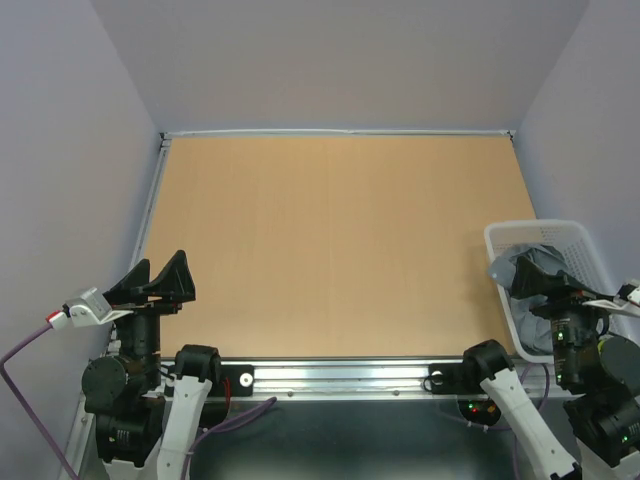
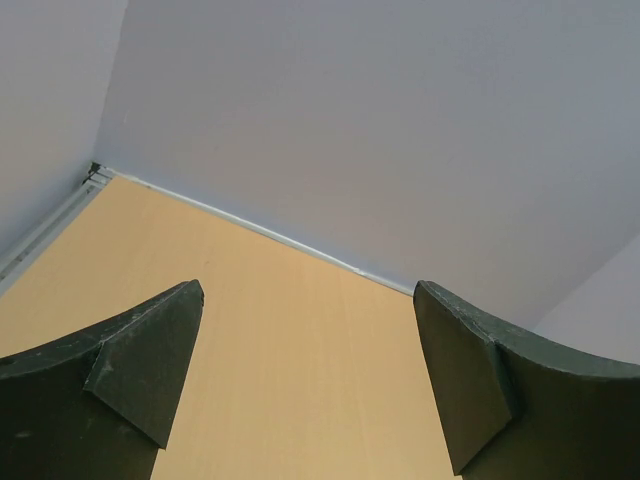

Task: Fold and stack the long sleeve shirts
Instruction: Grab the shirt from the pile

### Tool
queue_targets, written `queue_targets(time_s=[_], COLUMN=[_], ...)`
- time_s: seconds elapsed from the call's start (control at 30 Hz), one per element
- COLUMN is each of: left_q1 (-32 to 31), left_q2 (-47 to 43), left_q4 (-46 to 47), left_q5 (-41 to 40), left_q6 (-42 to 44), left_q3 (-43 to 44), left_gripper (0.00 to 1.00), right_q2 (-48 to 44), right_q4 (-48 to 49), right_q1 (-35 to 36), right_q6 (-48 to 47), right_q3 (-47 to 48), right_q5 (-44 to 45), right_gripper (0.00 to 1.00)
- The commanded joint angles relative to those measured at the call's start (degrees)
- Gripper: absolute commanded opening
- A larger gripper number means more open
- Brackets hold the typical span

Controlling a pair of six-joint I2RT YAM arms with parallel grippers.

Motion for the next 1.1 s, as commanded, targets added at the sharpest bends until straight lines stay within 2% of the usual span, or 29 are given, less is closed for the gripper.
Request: queue_targets(time_s=[0.0, 0.17, 0.3, 0.4, 0.43, 0.47, 0.53, 0.63, 0.77, 0.8, 0.9, 0.93, 1.07], left_q1=[-0.29, -0.29, -0.29, -0.29, -0.29, -0.29, -0.29, -0.29, -0.38, -0.38, -0.38, -0.38, -0.38], left_q2=[-6.73, -5.42, -1.56, 2.84, 4.33, 5.82, 7.5, 11.97, 16.02, 16.73, 19.36, 19.72, 20.16], left_q4=[1.87, 0.82, -1.11, -1.82, -1.47, -1.12, -1.12, -3.84, -7.0, -8.14, -10.25, -10.78, -13.77], left_q5=[0.62, -0.43, 0.35, 3.33, 4.04, 4.48, 4.49, 5.01, 6.68, 7.38, 12.19, 12.92, 14.16], left_q6=[-0.13, -1.97, -3.12, -2.77, -3.2, -3.56, -4.26, -4.71, -5.05, -5.14, -5.32, -5.41, -5.5], left_q3=[0.78, 0.61, 1.31, 2.28, 2.19, 2.28, 2.28, 3.59, 4.12, 4.56, 5.52, 5.79, 6.67], left_gripper=[0.99, 0.99, 0.99, 0.99, 0.99, 0.99, 0.99, 0.99, 0.99, 0.99, 0.99, 0.99, 0.99], right_q2=[1.9, 7.34, 15.51, 25.52, 32.77, 36.23, 45.53, 51.98, 61.39, 64.88, 69.47, 69.84, 69.93], right_q4=[0.41, 0.41, 0.24, -4.14, -6.86, -11.15, -13.47, -13.83, -12.69, -12.68, -11.37, -11.19, -10.66], right_q1=[0.34, 0.34, 0.34, 0.34, 0.34, 0.34, 0.26, 0.34, -0.7, -2.02, -12.72, -18.49, -28.01], right_q6=[-0.5, 0.03, 3.79, 9.94, 12.66, 14.17, 14.01, 16.72, 21.56, 22.69, 24.01, 24.98, 28.76], right_q3=[3.62, 5.73, 7.83, 11.96, 15.54, 17.05, 19.17, 20.58, 21.99, 22.34, 21.91, 20.68, 17.96], right_q5=[-0.31, -3.91, -6.38, -4.72, -0.88, 0.29, -0.22, -0.06, 5.04, 5.4, 0.32, -0.65, 2.57], right_gripper=[1.0, 1.0, 1.0, 1.0, 1.0, 1.0, 1.0, 1.0, 1.0, 1.0, 1.0, 1.0, 1.0])
